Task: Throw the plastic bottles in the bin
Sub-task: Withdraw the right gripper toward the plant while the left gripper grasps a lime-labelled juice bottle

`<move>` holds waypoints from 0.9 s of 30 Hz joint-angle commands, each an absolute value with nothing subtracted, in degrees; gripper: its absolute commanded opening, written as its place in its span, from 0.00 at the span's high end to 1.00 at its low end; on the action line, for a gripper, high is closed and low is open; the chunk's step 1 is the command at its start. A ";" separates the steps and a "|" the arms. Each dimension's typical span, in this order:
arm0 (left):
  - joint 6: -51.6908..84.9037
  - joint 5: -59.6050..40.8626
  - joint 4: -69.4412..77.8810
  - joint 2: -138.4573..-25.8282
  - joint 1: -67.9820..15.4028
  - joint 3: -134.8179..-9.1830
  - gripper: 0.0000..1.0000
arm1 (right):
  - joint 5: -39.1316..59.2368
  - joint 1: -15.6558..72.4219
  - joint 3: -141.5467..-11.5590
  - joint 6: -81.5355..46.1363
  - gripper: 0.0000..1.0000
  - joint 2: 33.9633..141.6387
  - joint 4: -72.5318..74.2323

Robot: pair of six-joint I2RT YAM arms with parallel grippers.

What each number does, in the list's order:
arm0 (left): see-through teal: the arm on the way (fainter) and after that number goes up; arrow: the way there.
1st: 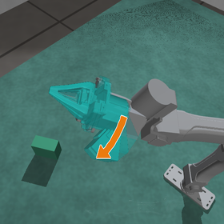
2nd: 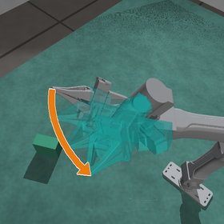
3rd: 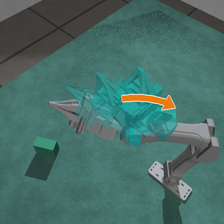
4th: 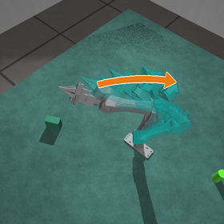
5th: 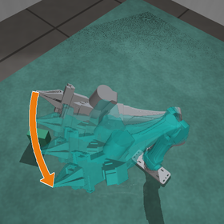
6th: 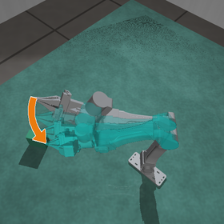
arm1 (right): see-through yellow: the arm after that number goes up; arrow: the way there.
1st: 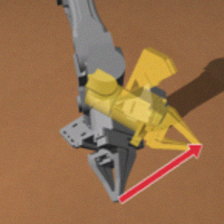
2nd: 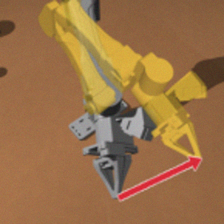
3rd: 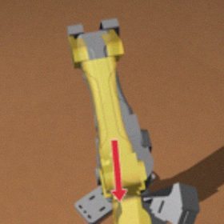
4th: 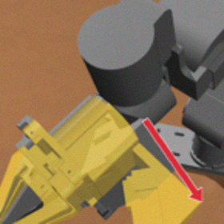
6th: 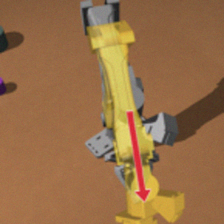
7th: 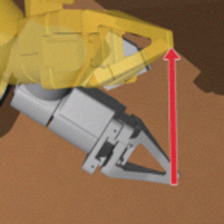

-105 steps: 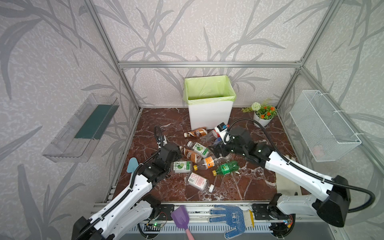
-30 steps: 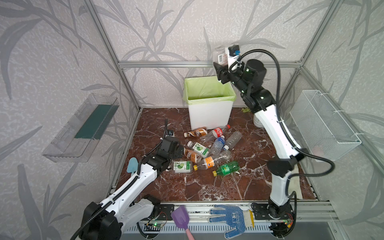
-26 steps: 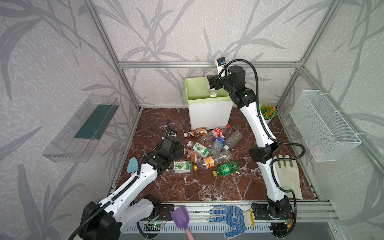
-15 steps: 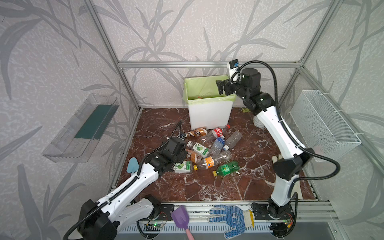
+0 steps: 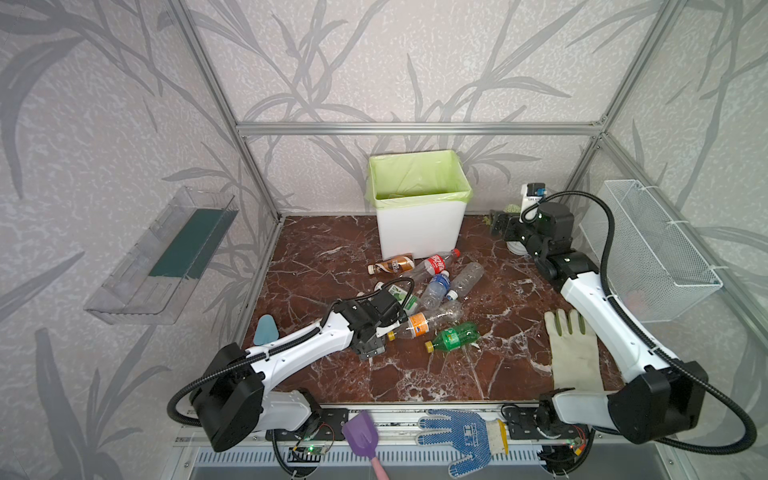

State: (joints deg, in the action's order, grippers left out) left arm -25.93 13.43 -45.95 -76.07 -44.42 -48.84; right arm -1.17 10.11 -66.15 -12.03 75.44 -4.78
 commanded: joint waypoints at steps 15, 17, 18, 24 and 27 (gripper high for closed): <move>-31.93 14.50 -35.75 -76.03 -42.88 -43.62 0.11 | 5.01 3.78 -53.27 -17.84 0.01 68.03 -2.81; -32.55 14.48 -35.54 -77.05 -42.26 -43.96 0.11 | 5.21 3.69 -52.42 -18.01 0.01 68.03 -2.63; -32.92 14.01 -35.73 -77.63 -41.87 -44.19 0.11 | 5.27 3.63 -52.06 -18.02 0.01 68.01 -2.59; -34.28 10.75 -36.95 -80.80 -40.15 -45.60 0.12 | 5.78 2.34 -50.33 -18.49 0.01 67.52 -2.46; -35.02 10.23 -36.47 -81.44 -39.33 -45.83 0.12 | 6.39 1.55 -49.51 -18.96 0.01 67.41 -2.01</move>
State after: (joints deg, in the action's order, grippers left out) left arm -32.40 12.14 -36.12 -80.93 -40.05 -44.12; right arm 5.37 2.24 -50.24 -18.15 68.42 -3.66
